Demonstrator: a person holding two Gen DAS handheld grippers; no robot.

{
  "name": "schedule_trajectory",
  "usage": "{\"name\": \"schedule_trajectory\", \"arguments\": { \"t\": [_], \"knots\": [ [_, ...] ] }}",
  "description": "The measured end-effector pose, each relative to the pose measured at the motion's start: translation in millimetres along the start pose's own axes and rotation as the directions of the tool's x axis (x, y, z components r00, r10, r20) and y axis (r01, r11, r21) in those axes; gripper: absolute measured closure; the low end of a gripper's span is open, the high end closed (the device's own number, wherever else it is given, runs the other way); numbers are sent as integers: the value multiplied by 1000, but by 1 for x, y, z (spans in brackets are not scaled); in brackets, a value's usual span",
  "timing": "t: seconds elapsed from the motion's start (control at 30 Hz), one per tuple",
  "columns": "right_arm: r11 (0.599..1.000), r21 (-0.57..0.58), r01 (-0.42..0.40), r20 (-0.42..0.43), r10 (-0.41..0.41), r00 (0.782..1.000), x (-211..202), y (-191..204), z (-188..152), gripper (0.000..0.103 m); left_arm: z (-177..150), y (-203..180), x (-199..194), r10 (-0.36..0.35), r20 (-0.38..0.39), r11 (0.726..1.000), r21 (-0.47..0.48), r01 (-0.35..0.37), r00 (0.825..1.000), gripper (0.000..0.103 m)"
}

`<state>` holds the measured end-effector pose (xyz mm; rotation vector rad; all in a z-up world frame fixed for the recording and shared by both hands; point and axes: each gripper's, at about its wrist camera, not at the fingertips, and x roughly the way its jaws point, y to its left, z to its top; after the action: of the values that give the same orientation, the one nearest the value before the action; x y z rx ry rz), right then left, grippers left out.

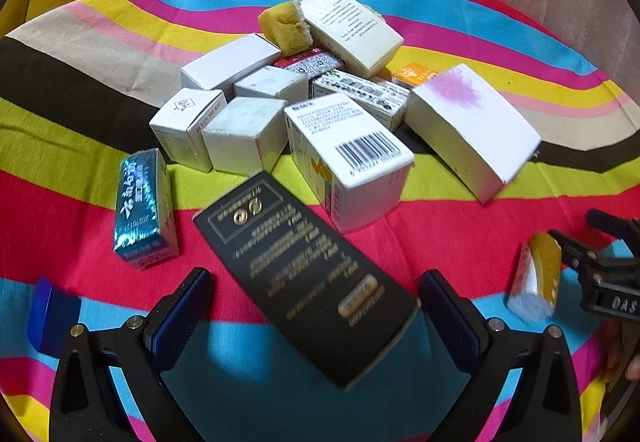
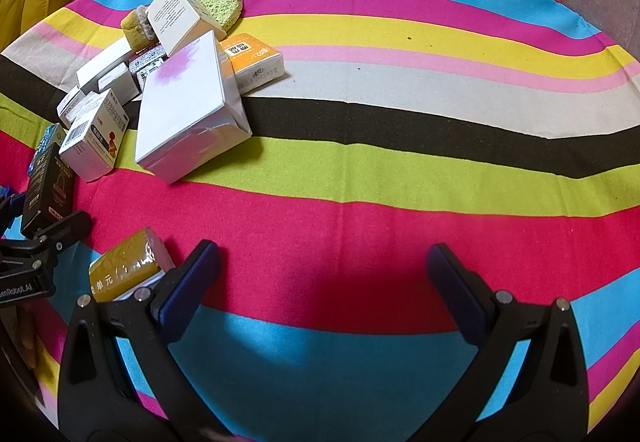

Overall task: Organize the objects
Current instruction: 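Grasp the gold-wrapped packet with the right gripper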

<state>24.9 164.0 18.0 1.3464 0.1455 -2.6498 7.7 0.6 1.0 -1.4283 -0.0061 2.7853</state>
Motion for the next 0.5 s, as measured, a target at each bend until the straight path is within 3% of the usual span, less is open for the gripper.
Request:
{"name": "schedule_trajectory", "arguments": {
  "t": [0.27, 0.4, 0.5],
  "knots": [
    [999, 41, -12, -22, 13, 1000, -9, -5, -4, 0, -32, 28, -25, -7, -2, 1000, 9, 7, 1000, 0],
    [975, 174, -142, 9, 142, 990, -29, -5, -17, 0, -36, 47, -28, 9, 3, 1000, -21, -9, 1000, 0],
    [971, 145, -192, 34, 189, 981, -43, 18, -28, 0, -38, 55, -29, 17, 8, 999, -37, -16, 1000, 0]
  ]
}}
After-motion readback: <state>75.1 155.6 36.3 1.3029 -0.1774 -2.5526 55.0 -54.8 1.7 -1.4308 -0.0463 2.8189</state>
